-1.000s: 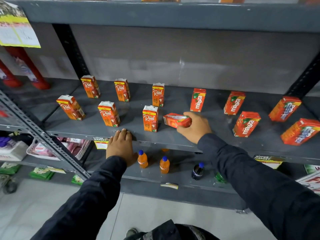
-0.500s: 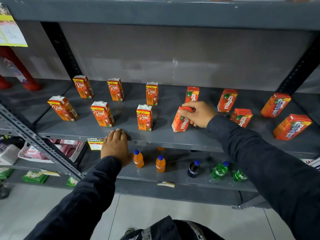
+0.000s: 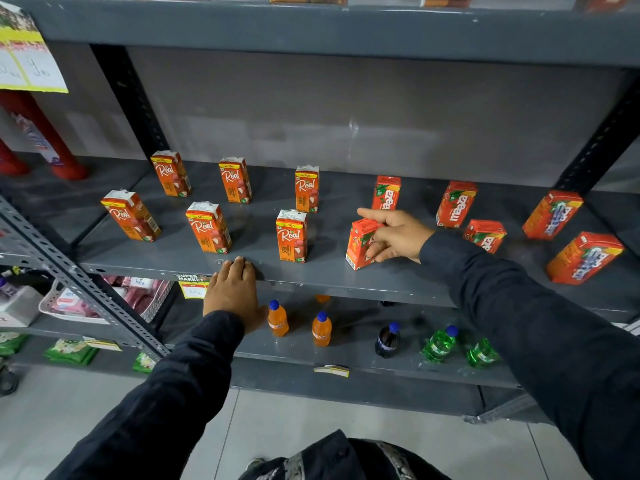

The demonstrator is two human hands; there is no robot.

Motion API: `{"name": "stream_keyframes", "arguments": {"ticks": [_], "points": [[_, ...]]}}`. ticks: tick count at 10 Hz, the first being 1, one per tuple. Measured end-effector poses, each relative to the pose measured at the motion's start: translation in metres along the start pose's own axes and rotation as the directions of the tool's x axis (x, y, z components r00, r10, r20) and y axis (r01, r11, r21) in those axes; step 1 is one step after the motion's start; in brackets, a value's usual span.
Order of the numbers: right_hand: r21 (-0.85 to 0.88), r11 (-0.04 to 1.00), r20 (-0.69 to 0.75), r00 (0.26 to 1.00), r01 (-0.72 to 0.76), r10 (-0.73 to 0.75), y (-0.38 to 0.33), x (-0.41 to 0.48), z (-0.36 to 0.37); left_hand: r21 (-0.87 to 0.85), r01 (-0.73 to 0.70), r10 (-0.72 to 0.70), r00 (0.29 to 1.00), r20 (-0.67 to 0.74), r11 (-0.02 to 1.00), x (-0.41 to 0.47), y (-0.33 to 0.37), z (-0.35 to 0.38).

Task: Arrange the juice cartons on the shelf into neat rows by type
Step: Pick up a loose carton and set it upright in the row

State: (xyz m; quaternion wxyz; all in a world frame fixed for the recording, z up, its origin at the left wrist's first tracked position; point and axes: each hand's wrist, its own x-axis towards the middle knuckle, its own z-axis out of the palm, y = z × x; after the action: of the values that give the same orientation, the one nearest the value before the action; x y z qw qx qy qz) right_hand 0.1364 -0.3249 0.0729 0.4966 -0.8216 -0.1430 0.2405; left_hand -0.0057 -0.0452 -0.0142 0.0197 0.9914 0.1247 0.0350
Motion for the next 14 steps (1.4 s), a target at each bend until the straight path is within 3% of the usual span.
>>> {"name": "stream_keyframes", "arguments": {"ticks": [1, 2, 5, 6, 9, 11, 14], "points": [[-0.284, 0.944, -0.006, 0.984, 0.17, -0.179, 0.01, 0.0, -0.002, 0.006, 0.001, -0.001, 1.0, 0.004, 1.0, 0.0, 0.001, -0.001], [-0.245, 0.943, -0.043, 0.969, 0.227, -0.244, 0.015, 0.002, -0.003, 0.007, 0.001, -0.001, 1.0, 0.004, 1.0, 0.0, 0.001, -0.001], [0.242, 0.967, -0.117, 0.992, 0.079, -0.052, 0.032, 0.0, 0.002, 0.002, 0.0, 0.0, 1.0, 0.007, 1.0, 0.0, 0.0, 0.001], [0.246, 0.966, -0.129, 0.99, 0.083, -0.053, 0.031, -0.002, 0.001, 0.007, 0.0, 0.0, 1.0, 0.004, 1.0, 0.0, -0.001, 0.001], [0.044, 0.973, -0.24, 0.948, 0.228, -0.211, 0.036, -0.02, -0.049, 0.0, -0.014, 0.014, 1.0, -0.014, 1.0, 0.006, 0.004, 0.001], [-0.074, 0.966, -0.246, 0.934, 0.247, -0.257, 0.054, -0.021, -0.037, 0.012, 0.015, -0.015, 1.0, -0.011, 1.0, 0.006, 0.004, -0.001], [-0.131, 0.977, -0.193, 0.962, 0.169, -0.192, 0.076, -0.014, -0.03, 0.028, 0.019, -0.019, 1.0, -0.002, 0.999, 0.006, 0.003, 0.001]]}}
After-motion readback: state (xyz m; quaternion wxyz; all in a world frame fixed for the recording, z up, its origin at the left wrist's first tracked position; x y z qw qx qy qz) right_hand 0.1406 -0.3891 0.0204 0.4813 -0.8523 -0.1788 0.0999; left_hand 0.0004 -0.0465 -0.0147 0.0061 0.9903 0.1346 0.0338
